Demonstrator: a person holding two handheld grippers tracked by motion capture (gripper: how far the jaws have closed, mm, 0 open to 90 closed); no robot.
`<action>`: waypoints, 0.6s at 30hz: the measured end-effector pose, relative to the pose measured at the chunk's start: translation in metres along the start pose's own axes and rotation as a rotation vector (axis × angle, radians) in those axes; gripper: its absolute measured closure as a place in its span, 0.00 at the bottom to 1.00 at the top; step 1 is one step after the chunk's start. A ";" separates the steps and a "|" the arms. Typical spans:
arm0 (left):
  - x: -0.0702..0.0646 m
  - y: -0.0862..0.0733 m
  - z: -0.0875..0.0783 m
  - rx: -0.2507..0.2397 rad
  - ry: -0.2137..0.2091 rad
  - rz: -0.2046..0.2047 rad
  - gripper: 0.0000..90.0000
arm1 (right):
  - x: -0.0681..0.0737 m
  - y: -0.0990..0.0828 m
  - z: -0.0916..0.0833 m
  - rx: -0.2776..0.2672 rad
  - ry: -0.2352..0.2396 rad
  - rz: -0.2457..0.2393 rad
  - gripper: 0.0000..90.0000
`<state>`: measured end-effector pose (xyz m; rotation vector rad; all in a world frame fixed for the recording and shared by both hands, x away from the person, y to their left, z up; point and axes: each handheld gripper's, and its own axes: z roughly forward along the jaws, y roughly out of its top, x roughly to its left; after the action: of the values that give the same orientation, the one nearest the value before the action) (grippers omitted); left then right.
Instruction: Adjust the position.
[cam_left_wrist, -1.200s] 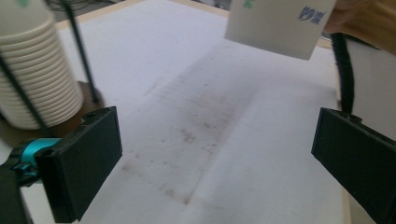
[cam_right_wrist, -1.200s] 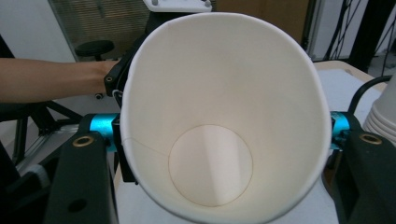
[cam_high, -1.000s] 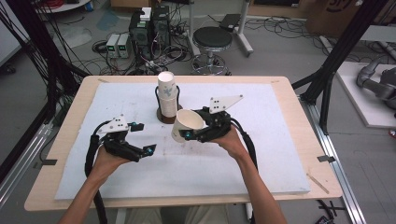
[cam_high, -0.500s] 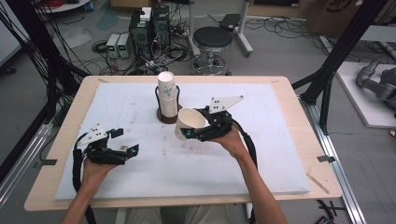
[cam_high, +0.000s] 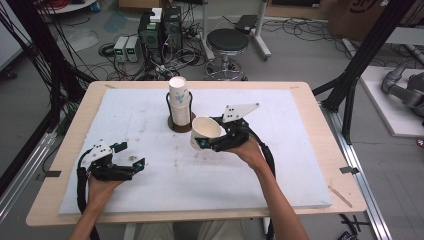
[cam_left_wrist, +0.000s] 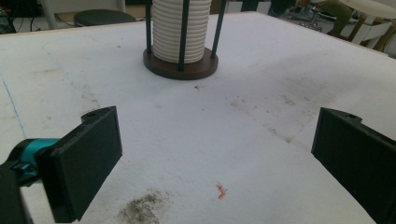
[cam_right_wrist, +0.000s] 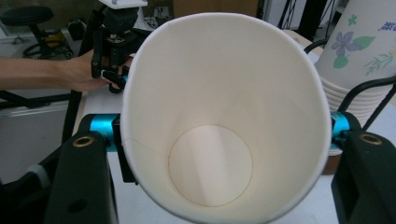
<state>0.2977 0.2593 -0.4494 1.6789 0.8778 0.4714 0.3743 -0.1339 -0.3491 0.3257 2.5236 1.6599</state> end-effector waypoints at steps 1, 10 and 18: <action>0.000 -0.001 0.000 -0.001 0.003 0.002 0.02 | 0.001 0.000 0.000 0.006 -0.002 0.004 0.38; 0.000 -0.004 0.002 -0.006 0.012 0.004 0.02 | 0.000 -0.001 -0.001 0.010 0.000 0.003 0.38; 0.000 -0.005 0.002 -0.009 0.009 0.003 0.02 | 0.000 -0.002 -0.001 0.020 -0.006 0.006 0.38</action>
<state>0.2976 0.2581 -0.4546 1.6710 0.8792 0.4846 0.3742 -0.1354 -0.3505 0.3397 2.5391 1.6349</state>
